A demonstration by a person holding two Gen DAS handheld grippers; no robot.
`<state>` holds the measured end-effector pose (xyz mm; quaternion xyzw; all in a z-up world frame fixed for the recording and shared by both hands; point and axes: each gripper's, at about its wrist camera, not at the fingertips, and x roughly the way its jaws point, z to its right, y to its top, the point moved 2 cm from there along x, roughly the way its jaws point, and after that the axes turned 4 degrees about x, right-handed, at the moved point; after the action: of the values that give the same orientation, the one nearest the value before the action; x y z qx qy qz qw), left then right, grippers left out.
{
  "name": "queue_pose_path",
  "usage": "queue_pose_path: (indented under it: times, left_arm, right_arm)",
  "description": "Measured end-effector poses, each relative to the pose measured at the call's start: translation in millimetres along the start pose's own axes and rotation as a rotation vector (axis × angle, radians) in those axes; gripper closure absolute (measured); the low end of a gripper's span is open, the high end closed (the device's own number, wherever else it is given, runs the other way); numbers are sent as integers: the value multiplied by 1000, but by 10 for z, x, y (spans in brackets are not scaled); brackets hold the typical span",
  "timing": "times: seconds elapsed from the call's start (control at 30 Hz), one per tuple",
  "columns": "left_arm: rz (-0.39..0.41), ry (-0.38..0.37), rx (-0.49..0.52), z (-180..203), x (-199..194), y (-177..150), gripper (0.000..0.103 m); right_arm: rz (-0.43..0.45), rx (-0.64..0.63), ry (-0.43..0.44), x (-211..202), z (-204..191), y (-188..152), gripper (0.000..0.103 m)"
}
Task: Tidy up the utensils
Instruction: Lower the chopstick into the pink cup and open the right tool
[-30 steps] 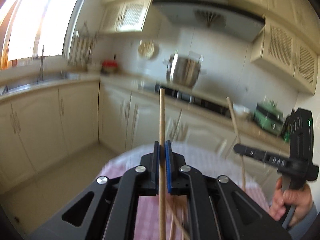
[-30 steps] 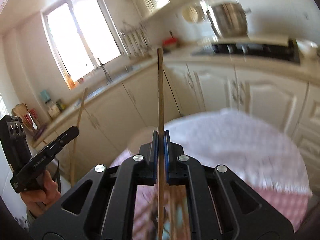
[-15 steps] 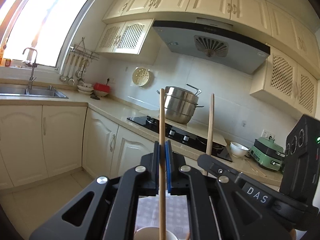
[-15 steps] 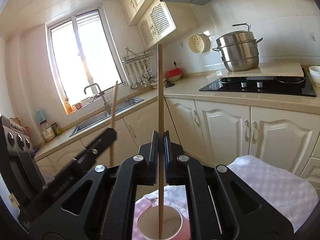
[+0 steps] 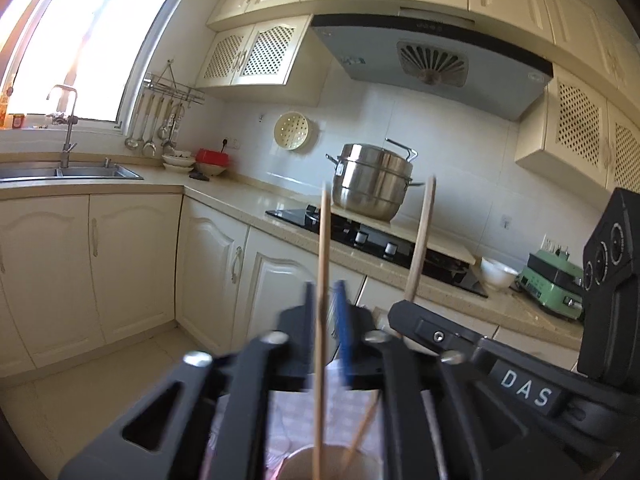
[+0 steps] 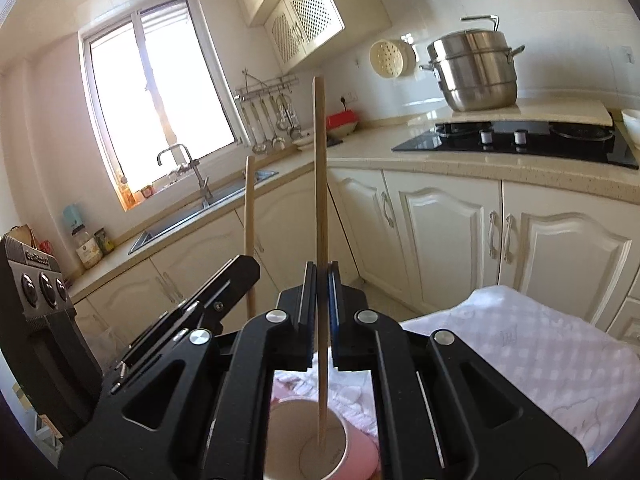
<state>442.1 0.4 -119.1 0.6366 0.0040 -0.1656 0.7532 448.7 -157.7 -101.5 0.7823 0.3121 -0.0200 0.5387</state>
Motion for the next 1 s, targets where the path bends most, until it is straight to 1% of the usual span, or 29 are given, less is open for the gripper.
queue_pose_path:
  times: [0.03,0.07,0.1,0.13,0.17,0.2,0.23,0.3,0.33,0.53,0.8,1.0]
  left_arm:
    - [7,10,-3,-25,-56,6,63]
    - [13,14,-13,-53,-103,18,43]
    - [18,19,-23,-78,-155,31,29]
    - [27,27,-39,-117,-214,50,25]
    - [40,27,-57,-163,-301,83,15]
    - [42,39,-63,-192,-372,115,6]
    - [37,72,-53,-200,-440,142,5]
    - [20,118,-24,-188,-530,178,4]
    - [10,132,-13,-176,-578,191,4]
    - [-34,201,46,-58,-924,228,4]
    - [-120,230,56,92,-1345,161,4]
    - [-188,236,61,161,-1631,-4,4]
  right_arm:
    - [2,10,-6,-32,20,2,96]
    - [4,21,-13,-75,49,13,92]
    - [6,33,-18,-118,76,22,86]
    - [13,49,-30,-177,111,32,61]
    - [31,66,-53,-258,154,40,29]
    - [47,77,-50,-326,185,52,22]
    - [55,82,-37,-382,185,67,14]
    - [62,83,-35,-524,188,78,11]
    - [64,84,-32,-589,184,81,6]
    - [68,84,-61,-906,143,89,6]
    - [65,57,-97,-1412,78,4,6]
    - [22,54,-102,-1763,111,-147,6]
